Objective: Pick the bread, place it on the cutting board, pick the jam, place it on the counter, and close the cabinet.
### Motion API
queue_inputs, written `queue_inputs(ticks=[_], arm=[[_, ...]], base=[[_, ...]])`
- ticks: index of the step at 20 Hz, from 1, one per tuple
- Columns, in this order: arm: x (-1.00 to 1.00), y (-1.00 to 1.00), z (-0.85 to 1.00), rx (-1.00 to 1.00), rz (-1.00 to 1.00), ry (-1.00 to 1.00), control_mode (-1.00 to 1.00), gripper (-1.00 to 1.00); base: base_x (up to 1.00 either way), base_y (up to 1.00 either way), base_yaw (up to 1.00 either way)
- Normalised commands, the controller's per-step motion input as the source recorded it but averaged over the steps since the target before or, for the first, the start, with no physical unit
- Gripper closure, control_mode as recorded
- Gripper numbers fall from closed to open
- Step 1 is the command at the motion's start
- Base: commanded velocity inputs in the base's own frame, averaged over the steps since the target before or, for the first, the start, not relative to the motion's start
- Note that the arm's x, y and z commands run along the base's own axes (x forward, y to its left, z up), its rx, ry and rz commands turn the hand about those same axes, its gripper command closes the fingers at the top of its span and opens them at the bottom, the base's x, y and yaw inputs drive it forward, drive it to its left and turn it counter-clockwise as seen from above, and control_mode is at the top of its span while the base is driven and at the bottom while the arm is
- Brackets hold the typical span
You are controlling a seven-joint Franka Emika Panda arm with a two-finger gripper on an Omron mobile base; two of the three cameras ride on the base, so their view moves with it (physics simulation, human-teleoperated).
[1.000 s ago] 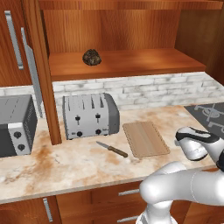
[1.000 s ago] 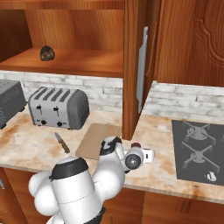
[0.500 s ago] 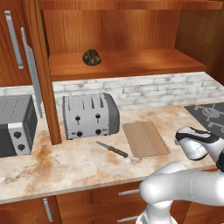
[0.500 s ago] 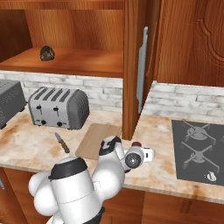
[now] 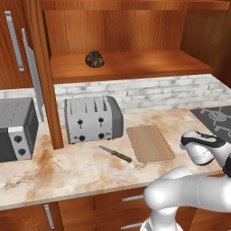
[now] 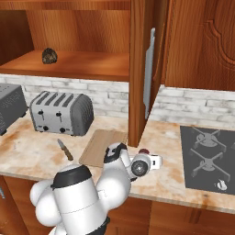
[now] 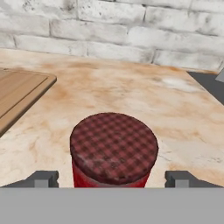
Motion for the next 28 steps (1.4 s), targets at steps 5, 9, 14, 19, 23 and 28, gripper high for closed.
queue_inputs(ticks=[5, 9, 14, 19, 23, 28], arm=[[0.0, 0.0, 0.0, 0.0, 0.0, 0.0, -1.0, -1.0], [0.0, 0.0, 0.01, 0.0, 0.0, 0.0, -1.0, -1.0], [-0.01, 0.0, 0.01, 0.0, 0.0, 0.0, -1.0, -1.0], [-0.09, 0.0, 0.02, 0.0, 0.0, 0.0, -1.0, -1.0], [-0.17, 0.0, 0.03, 0.0, 0.0, 0.0, -1.0, -1.0], [-0.14, 0.0, 0.12, 0.0, 0.0, -0.02, -1.0, -1.0]], base=[[0.0, 0.0, 0.0], [0.0, 0.0, 0.0], [0.0, 0.0, 0.0], [0.0, 0.0, 0.0], [0.0, 0.0, 0.0], [0.0, 0.0, 0.0]])
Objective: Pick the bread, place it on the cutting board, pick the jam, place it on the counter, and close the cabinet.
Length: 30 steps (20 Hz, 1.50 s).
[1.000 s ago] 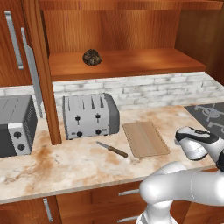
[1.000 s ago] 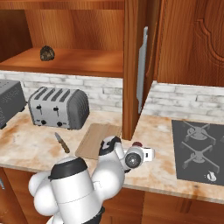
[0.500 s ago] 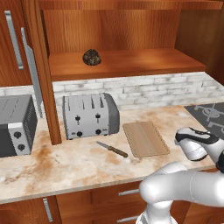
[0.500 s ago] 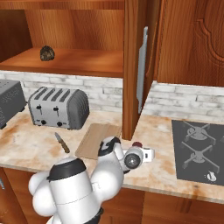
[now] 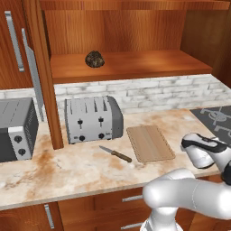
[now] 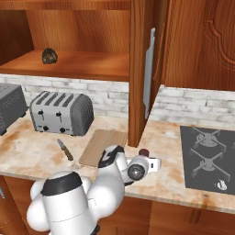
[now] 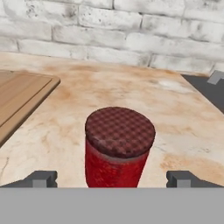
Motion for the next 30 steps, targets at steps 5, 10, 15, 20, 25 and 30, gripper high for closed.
queue_inputs(ticks=[5, 10, 15, 20, 25, 30], arm=[[-0.18, 0.0, 0.15, 0.0, 0.0, -0.04, -1.0, -1.0], [-0.19, 0.0, 0.14, 0.0, 0.0, -0.03, -1.0, -1.0], [-0.2, 0.0, 0.23, 0.0, 0.0, -0.01, -1.0, -1.0], [-0.2, 0.0, 0.21, 0.0, 0.0, 0.0, -1.0, -1.0], [-0.17, 0.0, 0.16, 0.0, 0.0, 0.0, -1.0, -1.0], [-0.2, 0.0, 0.14, 0.0, 0.0, 0.0, -1.0, -1.0]], base=[[0.0, 0.0, 0.0], [0.0, 0.0, 0.0], [0.0, 0.0, 0.0], [0.0, 0.0, 0.0], [0.0, 0.0, 0.0], [0.0, 0.0, 0.0]])
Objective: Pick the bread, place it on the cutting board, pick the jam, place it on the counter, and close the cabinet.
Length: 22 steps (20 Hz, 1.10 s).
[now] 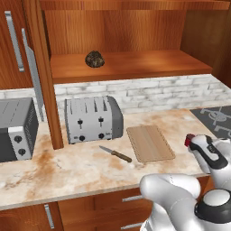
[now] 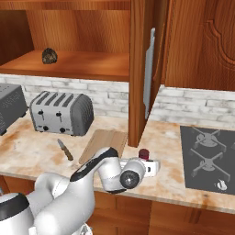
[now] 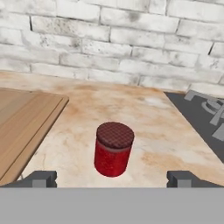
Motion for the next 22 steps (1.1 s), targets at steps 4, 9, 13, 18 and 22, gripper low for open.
queue_inputs(ticks=[4, 9, 13, 18, 22], arm=[[-0.25, 0.0, 0.18, 0.0, 0.0, 0.0, -1.0, -1.0], [-0.28, 0.0, 0.17, 0.0, 0.0, 0.0, -1.0, -1.0], [-0.08, 0.04, 0.07, 0.0, 0.0, 0.0, -1.0, -1.0], [-0.08, 0.06, 0.05, 0.0, 0.0, 0.0, -1.0, -1.0], [-0.13, 0.07, 0.13, 0.0, 0.0, -0.04, -1.0, -1.0]], base=[[0.0, 0.0, 0.0], [0.0, 0.0, 0.0], [0.0, 0.0, 0.0], [0.0, 0.0, 0.0], [0.0, 0.0, 0.0]])
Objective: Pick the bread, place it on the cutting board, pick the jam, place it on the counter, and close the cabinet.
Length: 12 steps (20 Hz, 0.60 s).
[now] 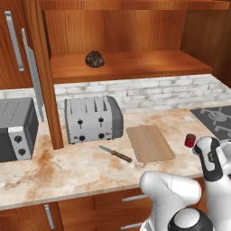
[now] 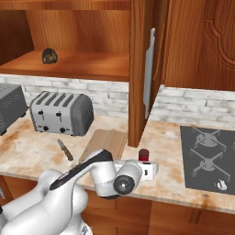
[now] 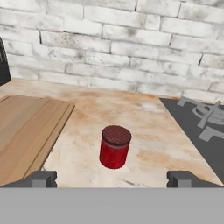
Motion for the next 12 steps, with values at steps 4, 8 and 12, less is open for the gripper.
queue_inputs(ticks=[4, 8, 12], arm=[[-0.33, 0.05, 0.25, 0.0, 0.0, -0.12, -1.0, -1.0], [-0.29, 0.06, 0.29, 0.0, 0.0, -0.12, -1.0, -1.0], [-0.2, 0.18, 0.37, 0.0, 0.0, -0.13, -1.0, -1.0]], base=[[0.0, 0.0, 0.0], [0.0, 0.0, 0.0], [0.0, 0.0, 0.0]])
